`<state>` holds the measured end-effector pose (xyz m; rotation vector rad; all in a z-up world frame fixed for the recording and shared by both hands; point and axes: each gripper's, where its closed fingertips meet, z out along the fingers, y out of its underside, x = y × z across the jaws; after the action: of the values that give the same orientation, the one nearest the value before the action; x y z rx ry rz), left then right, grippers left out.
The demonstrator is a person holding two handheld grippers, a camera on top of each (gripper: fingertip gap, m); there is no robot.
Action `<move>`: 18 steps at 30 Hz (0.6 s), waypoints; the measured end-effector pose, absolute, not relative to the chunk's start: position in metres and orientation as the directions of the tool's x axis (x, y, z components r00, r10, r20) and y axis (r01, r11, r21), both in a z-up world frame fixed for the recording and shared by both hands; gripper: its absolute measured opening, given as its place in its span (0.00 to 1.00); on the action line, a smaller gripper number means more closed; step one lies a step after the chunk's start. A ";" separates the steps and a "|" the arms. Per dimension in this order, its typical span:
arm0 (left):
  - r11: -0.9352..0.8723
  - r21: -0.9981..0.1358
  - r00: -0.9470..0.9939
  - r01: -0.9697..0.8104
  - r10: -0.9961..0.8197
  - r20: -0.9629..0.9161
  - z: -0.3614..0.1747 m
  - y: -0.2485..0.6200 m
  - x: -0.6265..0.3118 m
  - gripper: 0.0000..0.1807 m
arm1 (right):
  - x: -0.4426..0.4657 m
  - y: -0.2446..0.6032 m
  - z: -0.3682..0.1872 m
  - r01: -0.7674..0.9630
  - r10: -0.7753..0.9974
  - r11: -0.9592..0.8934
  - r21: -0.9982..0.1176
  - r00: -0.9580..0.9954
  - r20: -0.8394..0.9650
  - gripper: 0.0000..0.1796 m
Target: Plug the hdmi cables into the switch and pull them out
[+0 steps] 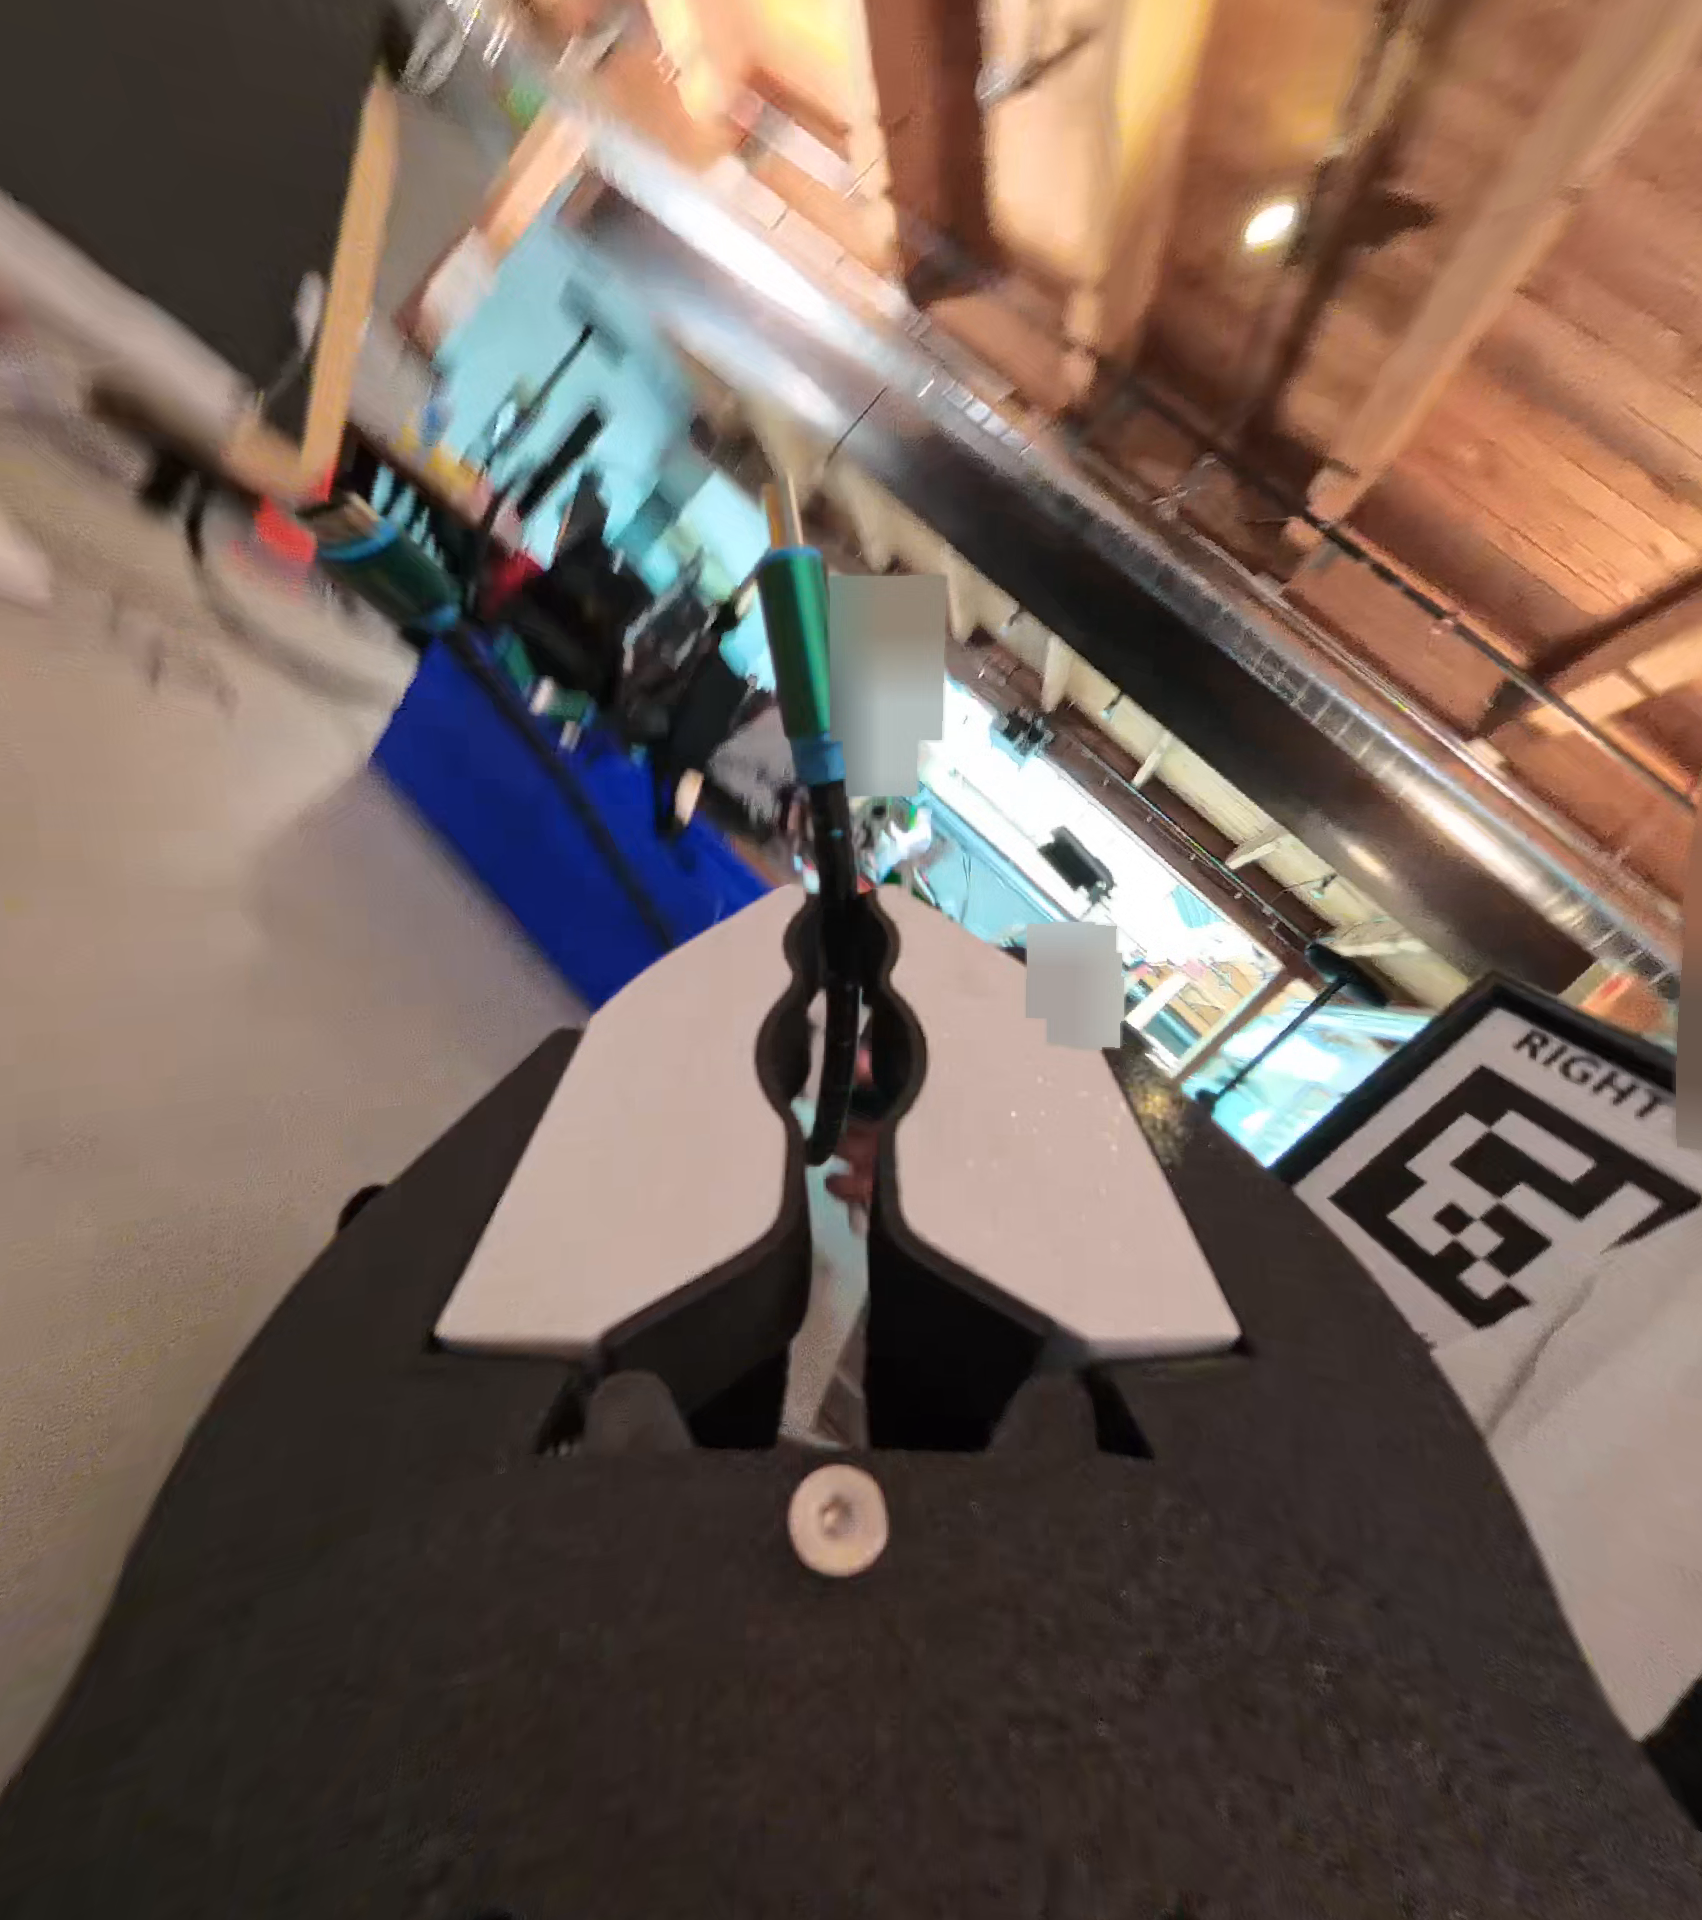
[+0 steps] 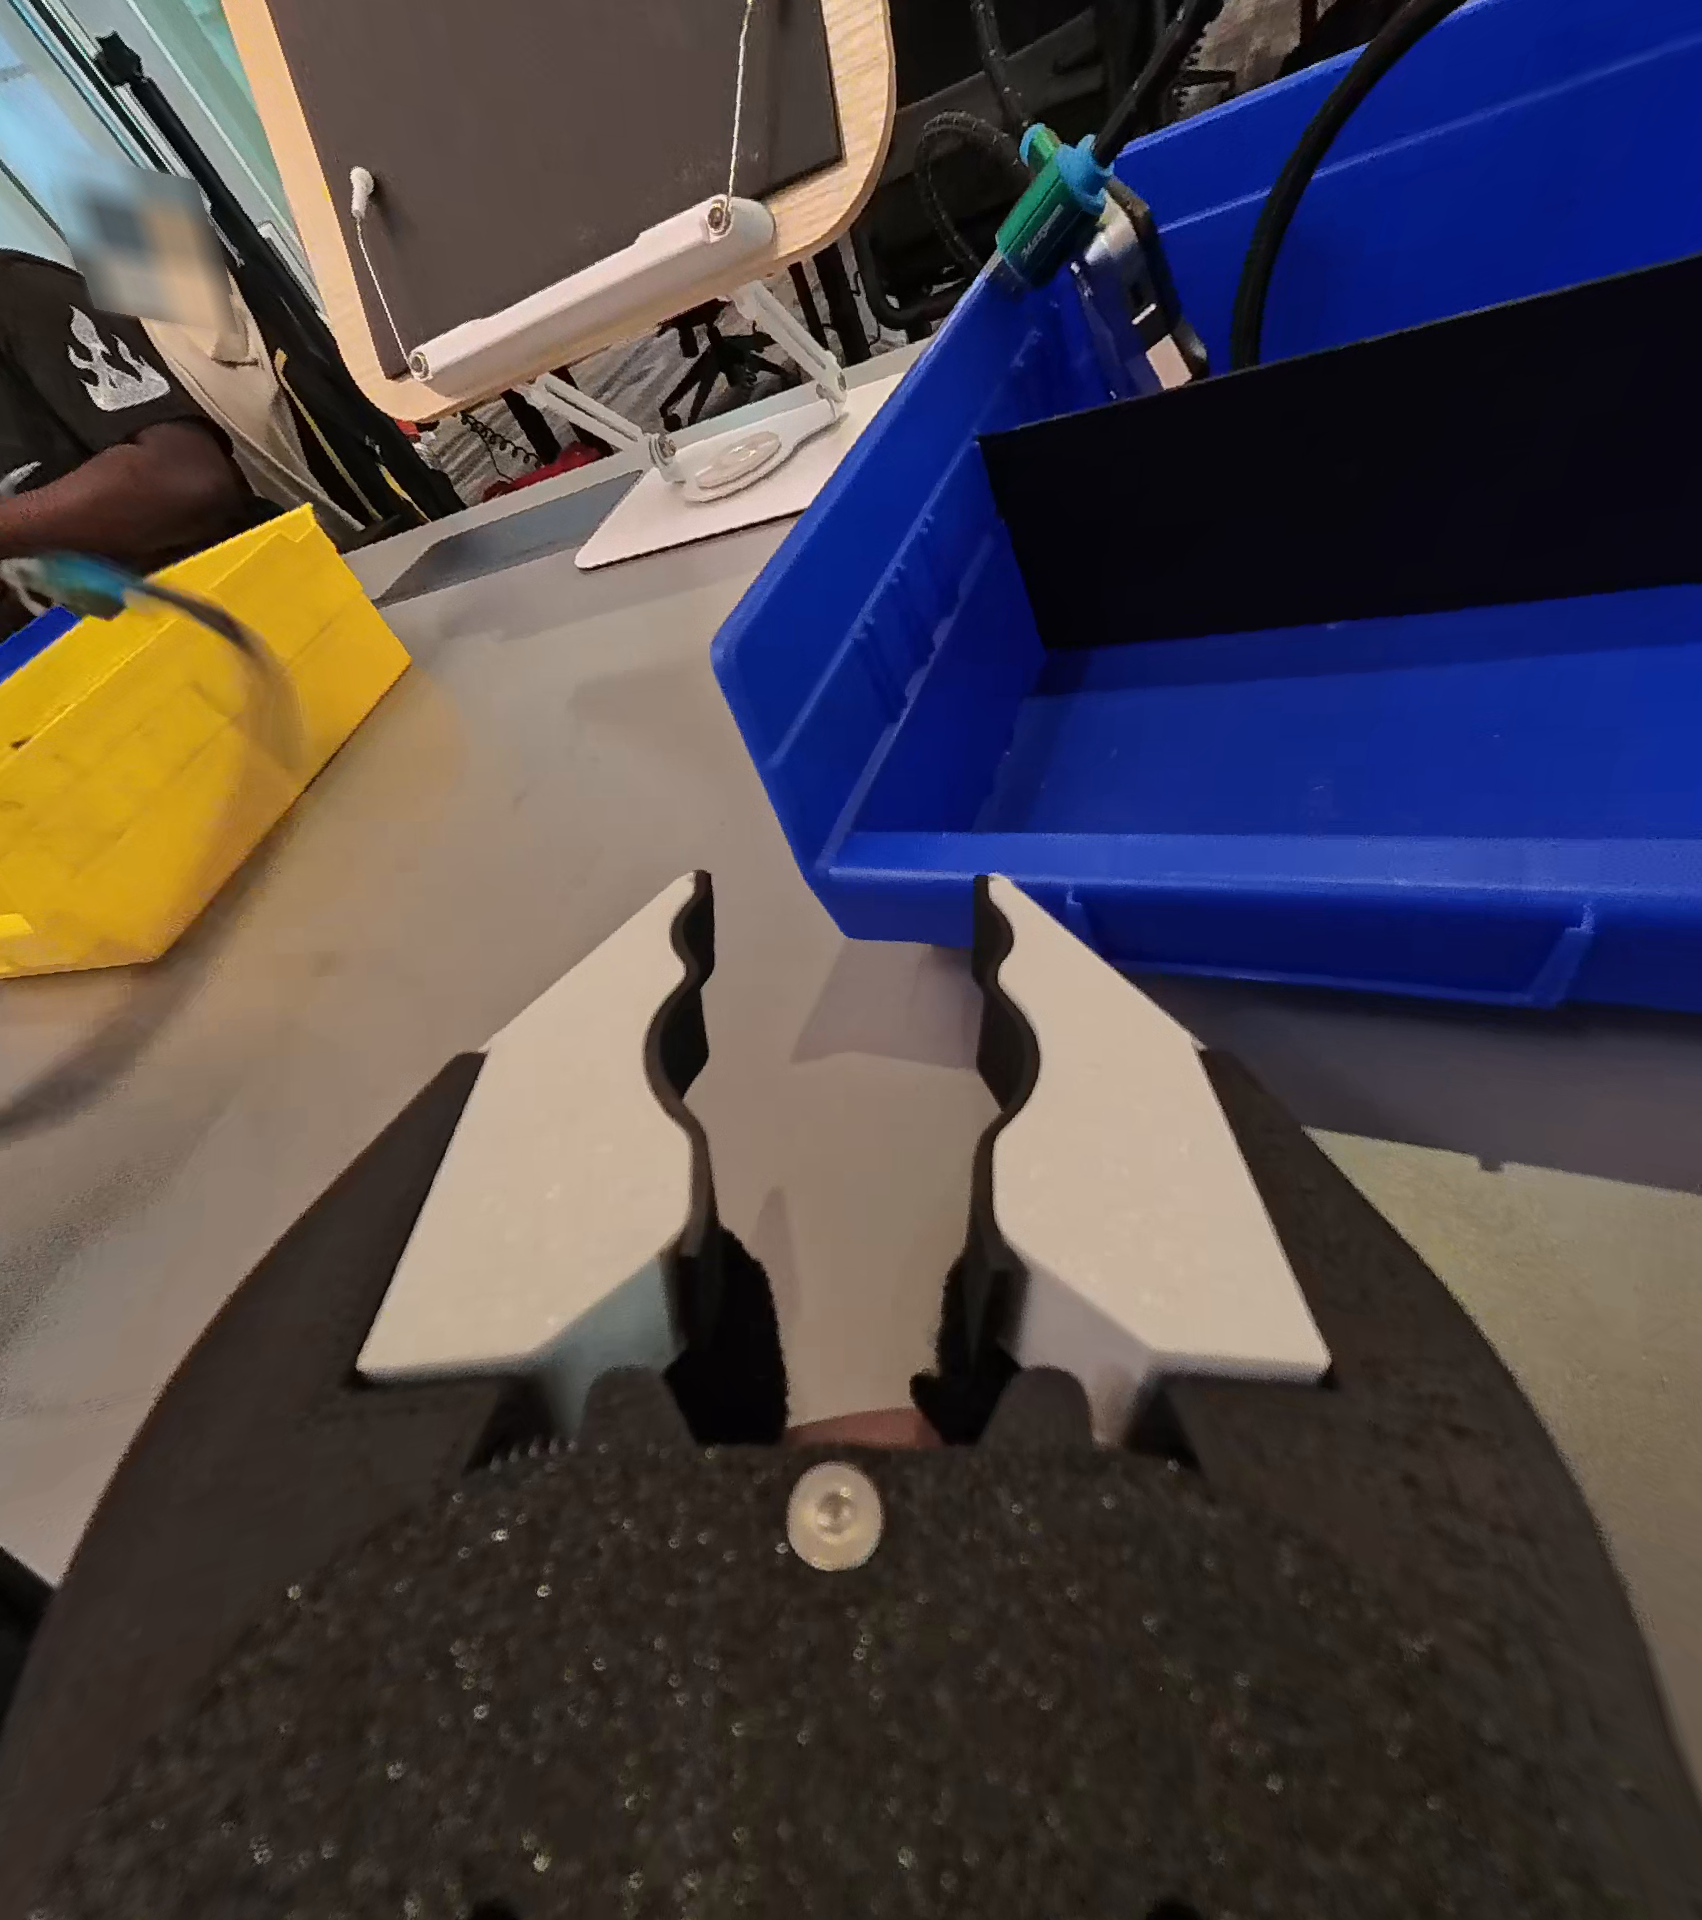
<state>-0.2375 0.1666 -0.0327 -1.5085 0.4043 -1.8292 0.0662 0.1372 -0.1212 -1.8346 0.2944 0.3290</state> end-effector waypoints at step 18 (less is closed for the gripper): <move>-0.761 -0.506 0.222 -0.406 -0.619 0.753 -0.157 0.127 -0.203 0.04 | 0.063 0.137 -0.124 -0.369 -0.026 -0.295 -0.882 0.925 -0.378 0.28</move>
<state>-0.2025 0.1268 -0.1569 -2.2898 0.9766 -1.5626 0.0631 0.1371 -0.1238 -1.8484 0.2918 0.3444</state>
